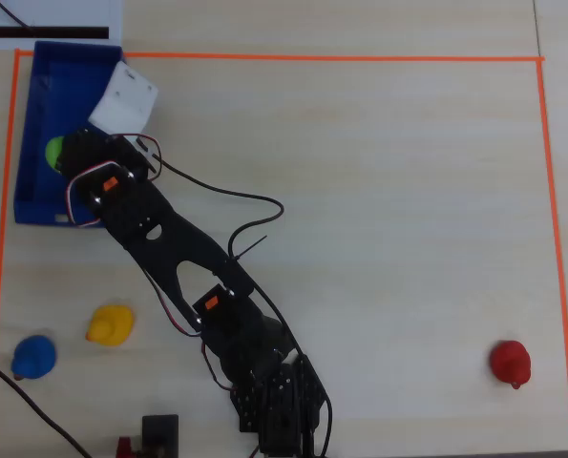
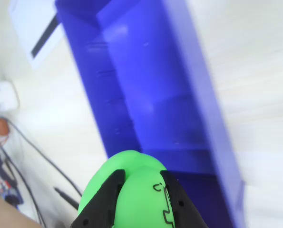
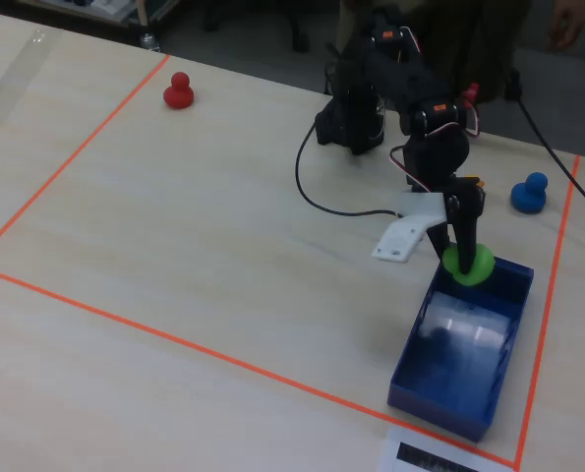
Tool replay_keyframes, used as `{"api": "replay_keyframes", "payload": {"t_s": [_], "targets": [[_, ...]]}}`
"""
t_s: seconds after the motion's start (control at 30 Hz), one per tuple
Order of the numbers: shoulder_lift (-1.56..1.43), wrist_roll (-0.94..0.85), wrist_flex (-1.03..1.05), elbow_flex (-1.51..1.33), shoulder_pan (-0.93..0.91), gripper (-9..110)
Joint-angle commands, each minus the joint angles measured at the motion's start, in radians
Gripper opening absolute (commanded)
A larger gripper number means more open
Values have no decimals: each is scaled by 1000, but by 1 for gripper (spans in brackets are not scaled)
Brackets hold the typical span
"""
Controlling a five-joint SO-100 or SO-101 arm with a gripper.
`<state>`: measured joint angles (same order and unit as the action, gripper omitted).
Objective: Grasp green duck and put it into box.
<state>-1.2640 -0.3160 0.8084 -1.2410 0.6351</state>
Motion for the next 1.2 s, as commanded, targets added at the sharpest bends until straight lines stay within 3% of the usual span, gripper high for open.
{"api": "replay_keyframes", "payload": {"t_s": [0.0,0.13,0.27,0.47,0.53,0.73,0.93,1.17], "targets": [[6,28,20,107,41,0],[51,31,29,150,72,2],[143,6,87,255,83,25],[169,-25,114,313,83,33],[153,-32,130,328,74,31],[-86,-115,140,184,25,0],[-483,-270,138,-84,-69,0],[-966,-571,178,-400,-176,0]]}}
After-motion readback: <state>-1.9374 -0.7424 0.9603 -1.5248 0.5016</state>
